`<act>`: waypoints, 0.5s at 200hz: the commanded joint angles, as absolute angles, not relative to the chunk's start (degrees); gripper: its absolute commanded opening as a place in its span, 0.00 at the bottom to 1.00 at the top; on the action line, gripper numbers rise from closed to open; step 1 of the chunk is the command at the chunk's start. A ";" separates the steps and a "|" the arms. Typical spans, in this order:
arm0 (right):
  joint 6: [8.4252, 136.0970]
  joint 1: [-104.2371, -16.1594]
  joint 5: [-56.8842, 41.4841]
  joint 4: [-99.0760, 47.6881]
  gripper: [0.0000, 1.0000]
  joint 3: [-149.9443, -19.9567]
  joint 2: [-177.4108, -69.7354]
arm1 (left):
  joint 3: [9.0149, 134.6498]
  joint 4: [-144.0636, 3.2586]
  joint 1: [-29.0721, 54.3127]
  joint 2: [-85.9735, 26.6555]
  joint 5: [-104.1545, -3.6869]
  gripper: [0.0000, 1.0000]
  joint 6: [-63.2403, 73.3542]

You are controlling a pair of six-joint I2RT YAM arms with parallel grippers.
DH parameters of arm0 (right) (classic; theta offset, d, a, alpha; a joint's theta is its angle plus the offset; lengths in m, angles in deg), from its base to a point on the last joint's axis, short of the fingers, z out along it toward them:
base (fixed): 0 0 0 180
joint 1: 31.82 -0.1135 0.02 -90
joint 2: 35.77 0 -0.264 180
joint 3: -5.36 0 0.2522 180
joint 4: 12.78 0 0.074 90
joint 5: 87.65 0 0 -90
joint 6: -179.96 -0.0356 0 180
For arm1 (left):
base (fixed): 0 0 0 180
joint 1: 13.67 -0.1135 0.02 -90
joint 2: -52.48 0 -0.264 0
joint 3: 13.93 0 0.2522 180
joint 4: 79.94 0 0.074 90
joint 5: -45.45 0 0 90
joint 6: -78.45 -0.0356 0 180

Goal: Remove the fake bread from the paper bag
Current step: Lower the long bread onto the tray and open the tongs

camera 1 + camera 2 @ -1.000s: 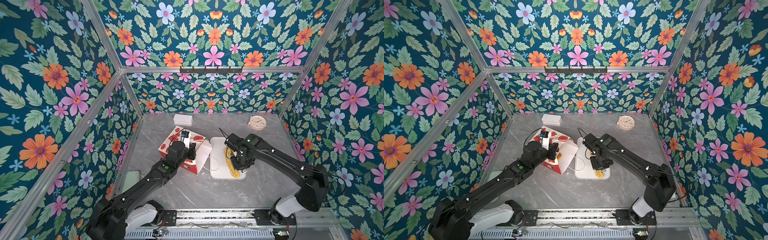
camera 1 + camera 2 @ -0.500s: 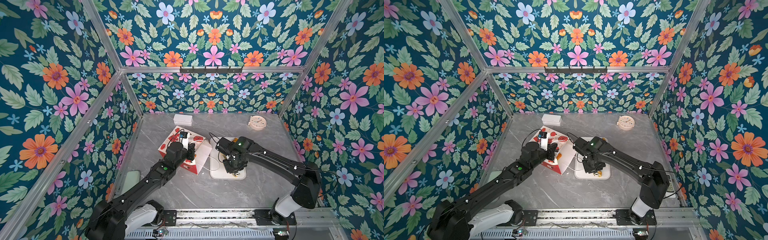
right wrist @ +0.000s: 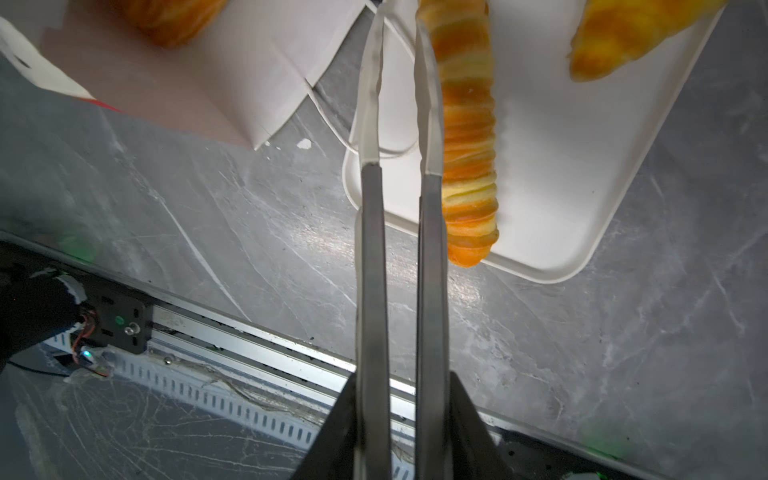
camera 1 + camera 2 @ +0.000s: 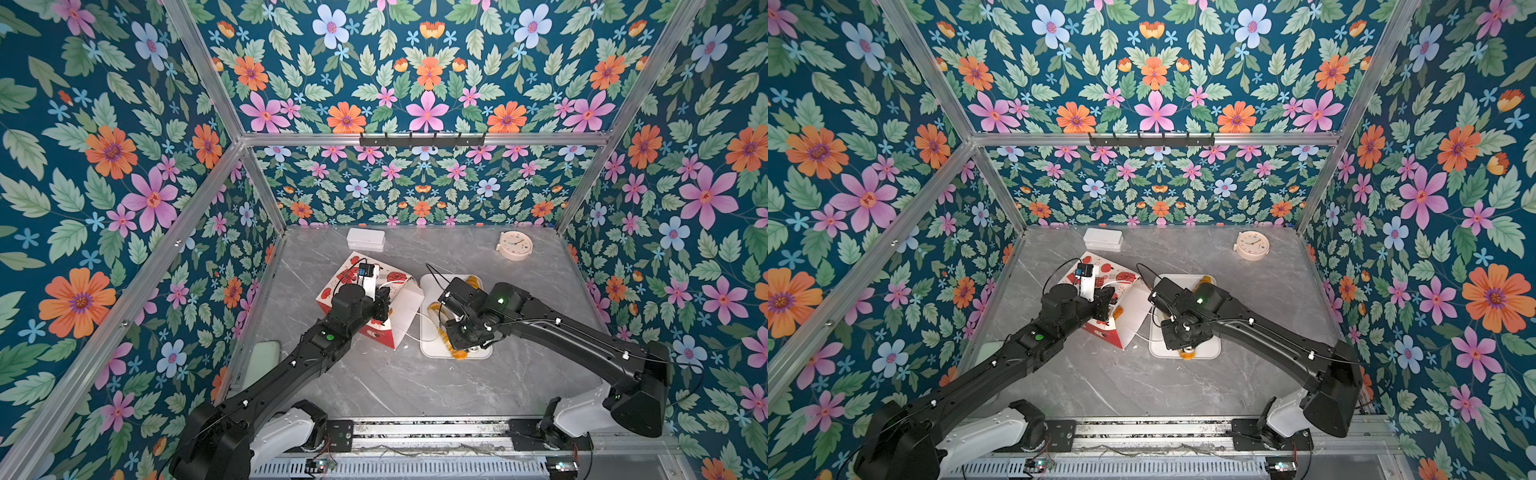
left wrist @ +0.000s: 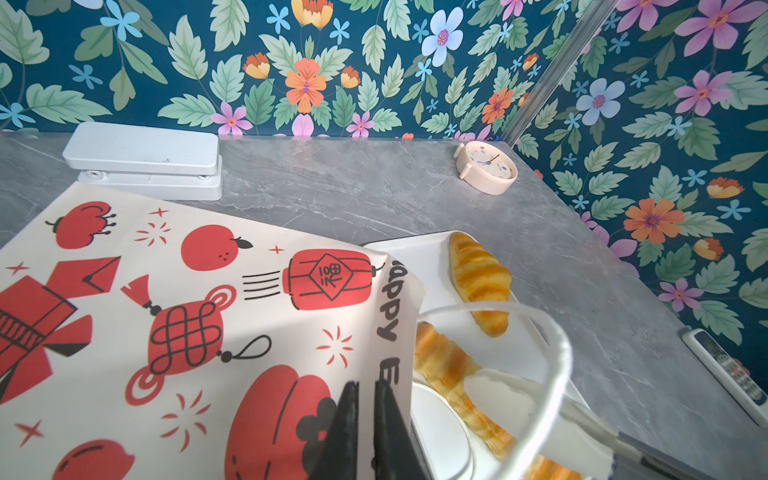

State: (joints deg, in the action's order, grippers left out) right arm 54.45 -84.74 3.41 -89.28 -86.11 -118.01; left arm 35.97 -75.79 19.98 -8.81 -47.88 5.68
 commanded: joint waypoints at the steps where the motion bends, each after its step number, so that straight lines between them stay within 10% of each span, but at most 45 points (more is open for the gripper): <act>1: 53.43 -84.84 1.70 -84.91 0.29 -83.85 -116.98 | 36.26 -77.09 19.90 -8.88 -48.33 0.11 5.66; 100: 52.92 -81.57 5.15 -80.29 0.22 -75.31 -117.58 | 36.64 -76.21 19.90 -8.83 -48.45 0.11 6.28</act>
State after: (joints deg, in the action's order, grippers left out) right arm 52.71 -82.95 2.36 -83.08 -75.79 -117.53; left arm 36.19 -75.55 19.98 -8.86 -48.12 6.08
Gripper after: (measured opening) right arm 0.246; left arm 0.112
